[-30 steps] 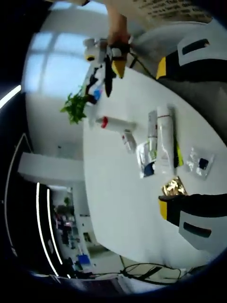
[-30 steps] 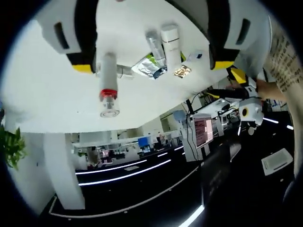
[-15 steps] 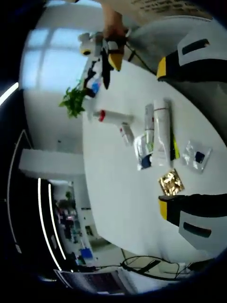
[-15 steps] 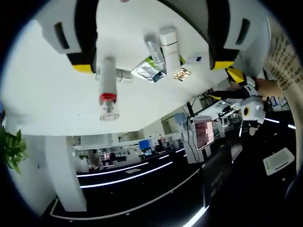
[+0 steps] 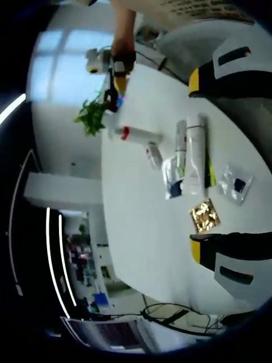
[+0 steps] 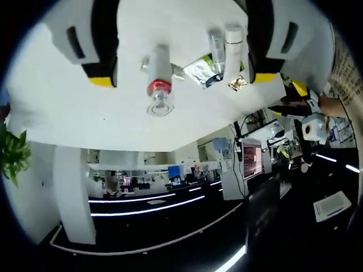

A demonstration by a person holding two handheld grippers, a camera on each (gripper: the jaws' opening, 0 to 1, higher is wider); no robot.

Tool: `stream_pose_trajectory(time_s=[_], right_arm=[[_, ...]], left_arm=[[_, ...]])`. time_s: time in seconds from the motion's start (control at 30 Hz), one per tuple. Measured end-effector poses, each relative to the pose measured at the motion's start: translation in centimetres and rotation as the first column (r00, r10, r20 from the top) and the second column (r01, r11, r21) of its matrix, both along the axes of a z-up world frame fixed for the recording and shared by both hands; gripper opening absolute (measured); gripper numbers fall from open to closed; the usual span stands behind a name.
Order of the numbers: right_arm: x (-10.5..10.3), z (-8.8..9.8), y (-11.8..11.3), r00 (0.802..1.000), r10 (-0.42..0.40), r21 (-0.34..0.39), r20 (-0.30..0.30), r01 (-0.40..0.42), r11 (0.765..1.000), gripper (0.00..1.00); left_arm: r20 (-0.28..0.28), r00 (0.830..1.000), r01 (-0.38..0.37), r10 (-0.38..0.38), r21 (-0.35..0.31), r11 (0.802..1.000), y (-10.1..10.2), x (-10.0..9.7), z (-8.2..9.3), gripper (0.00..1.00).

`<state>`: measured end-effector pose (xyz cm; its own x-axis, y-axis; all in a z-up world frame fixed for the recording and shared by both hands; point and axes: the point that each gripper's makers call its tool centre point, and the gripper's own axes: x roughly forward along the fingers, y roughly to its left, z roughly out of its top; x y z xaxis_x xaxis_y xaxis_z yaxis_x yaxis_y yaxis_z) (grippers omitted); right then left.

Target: Arrange the skincare products in the storage area until every visible bottle or jar stands upright without overlapping.

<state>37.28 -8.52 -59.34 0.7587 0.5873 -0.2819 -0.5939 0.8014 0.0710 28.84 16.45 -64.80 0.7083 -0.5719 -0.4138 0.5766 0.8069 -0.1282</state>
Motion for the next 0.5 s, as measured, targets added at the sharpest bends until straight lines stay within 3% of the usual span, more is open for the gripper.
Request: stream_pose_trajectory(time_s=[0.33,0.4,0.5], right_arm=[[6.6,4.5,1.2,0.993,0.099,-0.126,0.071,-0.089,0.988,0.95],[8.1,4.7,1.6,0.990,0.126,-0.174,0.060,-0.114,0.978,0.94],[9.8,4.3,2.4,0.980,0.195,-0.272,0.034,-0.179,0.946,0.94]], left_arm=[[-0.005,1.000,-0.024,0.024,-0.009,1.000,0.4,0.3,0.0,0.97],[-0.006,1.000,-0.029,0.029,-0.008,1.000,0.5,0.3,0.0,0.97],[-0.007,1.000,-0.030,0.030,-0.006,1.000,0.5,0.3,-0.1,0.97]])
